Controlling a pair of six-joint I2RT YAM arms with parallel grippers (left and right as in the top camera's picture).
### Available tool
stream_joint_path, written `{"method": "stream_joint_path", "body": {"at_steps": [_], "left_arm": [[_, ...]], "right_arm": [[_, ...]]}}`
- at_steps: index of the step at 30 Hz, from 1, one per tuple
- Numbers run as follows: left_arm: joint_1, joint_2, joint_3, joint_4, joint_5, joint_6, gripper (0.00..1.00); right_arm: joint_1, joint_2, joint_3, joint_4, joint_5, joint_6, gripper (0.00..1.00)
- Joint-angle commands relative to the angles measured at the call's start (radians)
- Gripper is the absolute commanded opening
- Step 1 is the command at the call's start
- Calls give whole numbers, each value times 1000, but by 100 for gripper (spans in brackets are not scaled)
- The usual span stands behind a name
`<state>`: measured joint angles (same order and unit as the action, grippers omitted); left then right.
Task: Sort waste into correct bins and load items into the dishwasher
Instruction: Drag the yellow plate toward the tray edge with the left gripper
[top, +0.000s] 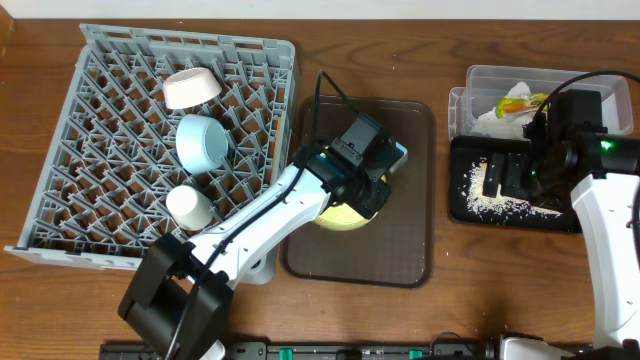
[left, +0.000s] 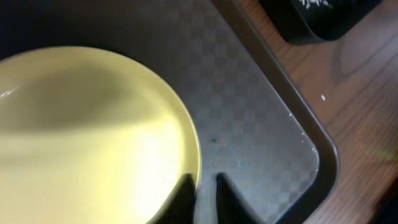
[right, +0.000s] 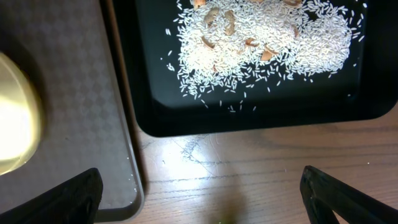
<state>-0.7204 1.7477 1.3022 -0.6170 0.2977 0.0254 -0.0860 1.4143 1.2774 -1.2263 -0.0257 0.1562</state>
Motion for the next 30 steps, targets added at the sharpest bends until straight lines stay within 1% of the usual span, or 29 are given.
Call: {"method": "stream_joint_path", "body": {"at_steps": [1, 2, 4, 13, 17, 20, 22, 27, 30], "left_arm": [[-6, 9, 4, 4, -48, -1, 43], [-14, 18, 3, 11, -70, -1, 53], [-24, 32, -1, 24, -106, -1, 57], [-78, 160, -7, 91, -280, -1, 57], [-92, 216, -7, 104, -318, -1, 57], [-101, 246, -7, 107, -322, -1, 57], [-109, 263, -7, 103, -357, -1, 56], [-141, 302, -17, 99, -445, -1, 50], [-161, 330, -18, 95, -480, -1, 42]], "right_arm": [[-5, -11, 15, 0, 10, -8, 99], [-5, -11, 15, 0, 10, -8, 99], [-5, -11, 15, 0, 10, -8, 99], [-5, -11, 15, 0, 10, -8, 99], [-5, -11, 15, 0, 10, -8, 99], [-5, -11, 15, 0, 10, -8, 99], [-5, -11, 15, 0, 10, -8, 99], [-5, -11, 15, 0, 10, -8, 99], [-5, -11, 15, 0, 10, -8, 99]]}}
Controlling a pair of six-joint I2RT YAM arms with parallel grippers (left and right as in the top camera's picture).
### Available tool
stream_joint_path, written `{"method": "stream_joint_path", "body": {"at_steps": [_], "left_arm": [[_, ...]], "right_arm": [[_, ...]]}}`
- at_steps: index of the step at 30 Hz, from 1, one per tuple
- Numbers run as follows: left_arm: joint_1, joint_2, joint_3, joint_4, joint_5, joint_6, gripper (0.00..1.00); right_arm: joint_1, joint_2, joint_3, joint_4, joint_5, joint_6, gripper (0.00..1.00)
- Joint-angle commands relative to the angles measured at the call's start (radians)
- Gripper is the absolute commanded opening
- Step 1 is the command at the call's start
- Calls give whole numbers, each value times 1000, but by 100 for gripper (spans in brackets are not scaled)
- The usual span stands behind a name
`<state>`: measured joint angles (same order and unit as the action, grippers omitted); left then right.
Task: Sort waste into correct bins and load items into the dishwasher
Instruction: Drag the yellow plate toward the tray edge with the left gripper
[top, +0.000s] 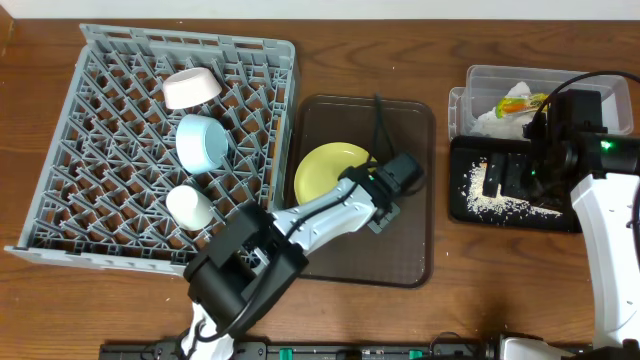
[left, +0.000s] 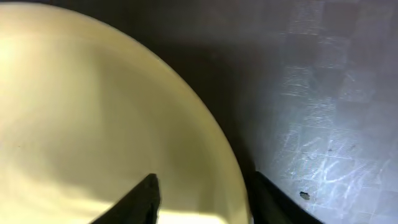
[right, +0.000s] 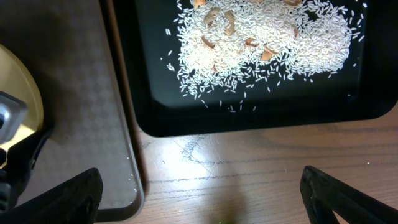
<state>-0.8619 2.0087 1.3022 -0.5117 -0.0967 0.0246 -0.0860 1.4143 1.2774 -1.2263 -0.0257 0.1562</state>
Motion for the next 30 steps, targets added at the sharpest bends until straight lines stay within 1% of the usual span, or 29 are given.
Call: {"method": "stream_joint_path", "body": {"at_steps": [1, 3, 5, 6, 7, 8, 10, 13, 18, 30], "left_arm": [[-29, 81, -18, -15, -89, 0, 34], [-41, 95, -19, -25, -93, 0, 25], [-56, 105, -19, -36, -103, 0, 19], [-62, 108, -19, -40, -103, 0, 19], [-71, 109, -19, -43, -105, 0, 10], [-74, 109, -19, -43, -105, 0, 7], [-77, 108, -19, -49, -108, 0, 6], [-78, 104, -18, -69, -153, -1, 6], [-77, 59, 24, -143, -204, 0, 6], [-71, -246, 45, -184, -204, 8, 6]], "right_arm": [[-5, -11, 15, 0, 10, -8, 99], [-5, -11, 15, 0, 10, -8, 99], [-5, -11, 15, 0, 10, -8, 99], [-5, -11, 15, 0, 10, -8, 99], [-5, -11, 15, 0, 10, -8, 99], [-5, -11, 15, 0, 10, -8, 99], [-5, -11, 15, 0, 10, -8, 99], [-5, -11, 15, -1, 10, -8, 99], [-5, -11, 15, -1, 10, -8, 99], [-5, -11, 15, -1, 10, -8, 99]]}}
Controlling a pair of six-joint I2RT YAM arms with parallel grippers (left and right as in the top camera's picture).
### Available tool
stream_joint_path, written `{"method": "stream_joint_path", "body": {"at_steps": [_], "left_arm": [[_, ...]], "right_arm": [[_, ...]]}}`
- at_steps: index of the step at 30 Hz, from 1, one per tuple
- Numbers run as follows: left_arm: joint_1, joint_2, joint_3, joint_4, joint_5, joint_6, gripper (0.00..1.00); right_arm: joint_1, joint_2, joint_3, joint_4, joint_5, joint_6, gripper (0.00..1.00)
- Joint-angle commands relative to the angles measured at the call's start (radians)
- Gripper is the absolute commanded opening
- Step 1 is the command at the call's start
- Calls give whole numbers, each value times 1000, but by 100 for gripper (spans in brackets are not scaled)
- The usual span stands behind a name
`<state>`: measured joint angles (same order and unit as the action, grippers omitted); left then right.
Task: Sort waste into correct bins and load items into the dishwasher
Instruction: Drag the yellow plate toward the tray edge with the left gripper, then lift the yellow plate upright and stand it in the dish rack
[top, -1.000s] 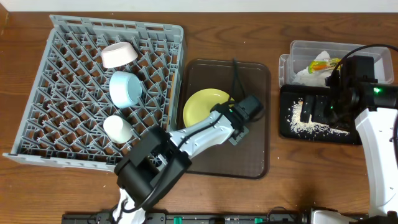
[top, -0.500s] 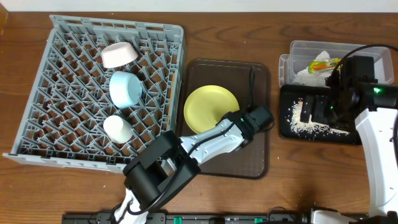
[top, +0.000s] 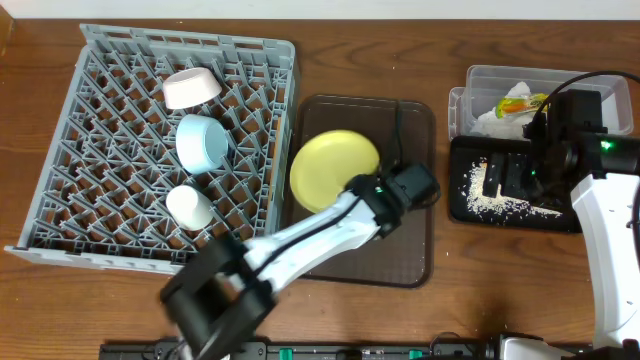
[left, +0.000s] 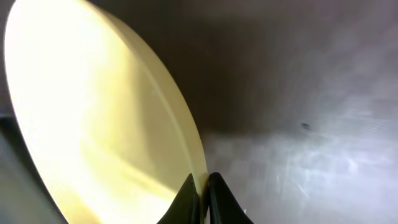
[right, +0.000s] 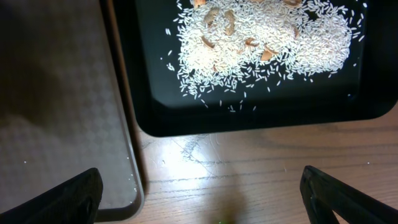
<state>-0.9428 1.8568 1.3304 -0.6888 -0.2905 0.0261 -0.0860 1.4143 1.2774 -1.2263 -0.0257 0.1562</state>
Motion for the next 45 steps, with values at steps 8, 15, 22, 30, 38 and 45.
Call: {"method": "stream_joint_path", "body": {"at_steps": [8, 15, 22, 30, 38, 45], "left_arm": [[52, -262, 18, -6, -11, 22, 6], [175, -394, 18, 25, 79, 21, 6], [404, -453, 18, 104, 640, -31, 6], [692, -419, 17, 111, 1078, -79, 6], [889, -308, 17, 111, 1356, -84, 6], [967, -216, 16, 111, 1354, -84, 6]], "right_arm": [[-5, -11, 15, -1, 10, -8, 99], [-5, -11, 15, -1, 10, -8, 99], [-5, -11, 15, -1, 10, -8, 99], [-5, -11, 15, -1, 10, -8, 99], [-5, -11, 15, -2, 10, -8, 99], [-5, -11, 15, -5, 10, -8, 99]]}}
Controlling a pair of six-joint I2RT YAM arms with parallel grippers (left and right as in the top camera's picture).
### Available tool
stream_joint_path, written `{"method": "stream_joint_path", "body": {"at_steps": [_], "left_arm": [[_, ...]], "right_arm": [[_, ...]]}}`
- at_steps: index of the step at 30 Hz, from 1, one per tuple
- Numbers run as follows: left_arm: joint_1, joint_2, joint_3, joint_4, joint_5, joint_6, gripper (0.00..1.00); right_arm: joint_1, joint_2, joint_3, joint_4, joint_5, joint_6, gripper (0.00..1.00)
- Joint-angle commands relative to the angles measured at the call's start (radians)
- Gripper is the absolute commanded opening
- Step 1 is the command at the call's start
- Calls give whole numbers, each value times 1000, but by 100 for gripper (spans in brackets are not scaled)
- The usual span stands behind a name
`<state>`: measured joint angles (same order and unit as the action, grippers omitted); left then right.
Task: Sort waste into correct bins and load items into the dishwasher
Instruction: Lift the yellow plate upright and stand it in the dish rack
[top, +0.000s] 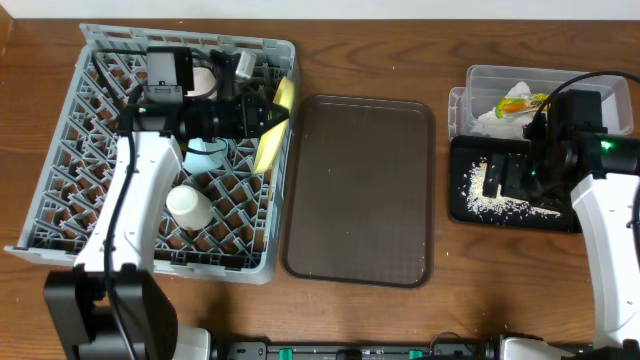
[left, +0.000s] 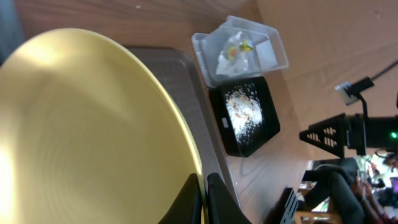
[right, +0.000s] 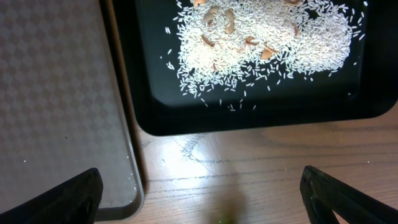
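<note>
My left gripper (top: 268, 118) is shut on the rim of a yellow plate (top: 273, 128), which stands on edge at the right side of the grey dishwasher rack (top: 100, 215). In the left wrist view the plate (left: 87, 118) fills the frame with the gripper (left: 204, 199) pinching its edge. A pink bowl (top: 203, 82), a blue cup (top: 205, 152) and a white cup (top: 188, 206) sit in the rack. My right gripper (right: 199, 193) is open, over the table by the black tray of rice (right: 261, 68).
A brown serving tray (top: 360, 190) lies in the middle, bare. The black tray (top: 505, 195) is at the right, and behind it stand clear bins (top: 500, 95) holding wrappers and paper. Cables trail from the right arm.
My left gripper has carried the yellow plate off the brown tray and now holds it on edge at the right side of the rack. The right arm has not moved.
The yellow plate lay on the brown tray with my left gripper over it. Then the open jaws straddled its rim. Then they were shut on the rim with the plate tilted up. Now the plate stands on edge in the rack, still gripped.
</note>
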<state>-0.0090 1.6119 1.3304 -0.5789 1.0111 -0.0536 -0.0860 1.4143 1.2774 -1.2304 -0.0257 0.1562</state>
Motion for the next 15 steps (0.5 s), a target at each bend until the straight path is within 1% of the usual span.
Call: {"method": "stream_joint_path", "body": {"at_steps": [1, 4, 5, 8, 10, 11, 13, 15], "left_arm": [[55, 40, 16, 0, 22, -4, 6], [74, 41, 16, 0, -60, -4, 7], [79, 41, 16, 0, -90, -4, 11], [85, 41, 16, -3, -175, -3, 31], [85, 41, 16, -3, -198, -1, 54], [85, 41, 16, -3, -198, 0, 61], [85, 37, 16, -3, -198, 0, 73], [85, 21, 16, -7, -200, -1, 79]], "right_arm": [[-5, -11, 15, 0, 10, -8, 99], [-5, -11, 15, 0, 10, -8, 99], [-5, -11, 15, 0, 10, -8, 99], [-5, -11, 15, 4, 10, -7, 99], [-5, -11, 15, 10, 10, -8, 99], [-5, -11, 15, 13, 10, -7, 99], [-5, -11, 15, 25, 10, -7, 99], [-5, -11, 15, 45, 10, -7, 99]]}}
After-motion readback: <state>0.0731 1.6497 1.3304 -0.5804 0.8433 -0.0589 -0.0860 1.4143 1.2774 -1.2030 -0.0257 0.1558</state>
